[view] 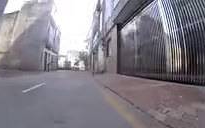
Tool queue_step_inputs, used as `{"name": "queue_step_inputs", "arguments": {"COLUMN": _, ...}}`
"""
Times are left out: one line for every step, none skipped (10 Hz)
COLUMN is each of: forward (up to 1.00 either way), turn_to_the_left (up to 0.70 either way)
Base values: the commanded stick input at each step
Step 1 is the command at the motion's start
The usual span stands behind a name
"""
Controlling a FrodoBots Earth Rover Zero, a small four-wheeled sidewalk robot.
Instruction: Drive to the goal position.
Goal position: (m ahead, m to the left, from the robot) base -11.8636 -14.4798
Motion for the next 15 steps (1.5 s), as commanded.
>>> {"name": "queue_step_inputs", "arguments": {"forward": 1.00, "turn_to_the_left": 0.27}}
{"name": "queue_step_inputs", "arguments": {"forward": 1.00, "turn_to_the_left": 0.27}}
{"name": "queue_step_inputs", "arguments": {"forward": 1.00, "turn_to_the_left": 0.27}}
{"name": "queue_step_inputs", "arguments": {"forward": 1.00, "turn_to_the_left": 0.27}}
{"name": "queue_step_inputs", "arguments": {"forward": 1.00, "turn_to_the_left": 0.27}}
{"name": "queue_step_inputs", "arguments": {"forward": 1.00, "turn_to_the_left": 0.27}}
{"name": "queue_step_inputs", "arguments": {"forward": 1.00, "turn_to_the_left": 0.27}}
{"name": "queue_step_inputs", "arguments": {"forward": 1.00, "turn_to_the_left": 0.27}}
{"name": "queue_step_inputs", "arguments": {"forward": 1.00, "turn_to_the_left": 0.27}}
{"name": "queue_step_inputs", "arguments": {"forward": 1.00, "turn_to_the_left": 0.27}}
{"name": "queue_step_inputs", "arguments": {"forward": 1.00, "turn_to_the_left": 0.27}}
{"name": "queue_step_inputs", "arguments": {"forward": 1.00, "turn_to_the_left": 0.27}}
{"name": "queue_step_inputs", "arguments": {"forward": 1.00, "turn_to_the_left": 0.27}}
{"name": "queue_step_inputs", "arguments": {"forward": 1.00, "turn_to_the_left": 0.27}}
{"name": "queue_step_inputs", "arguments": {"forward": 1.00, "turn_to_the_left": 0.27}}
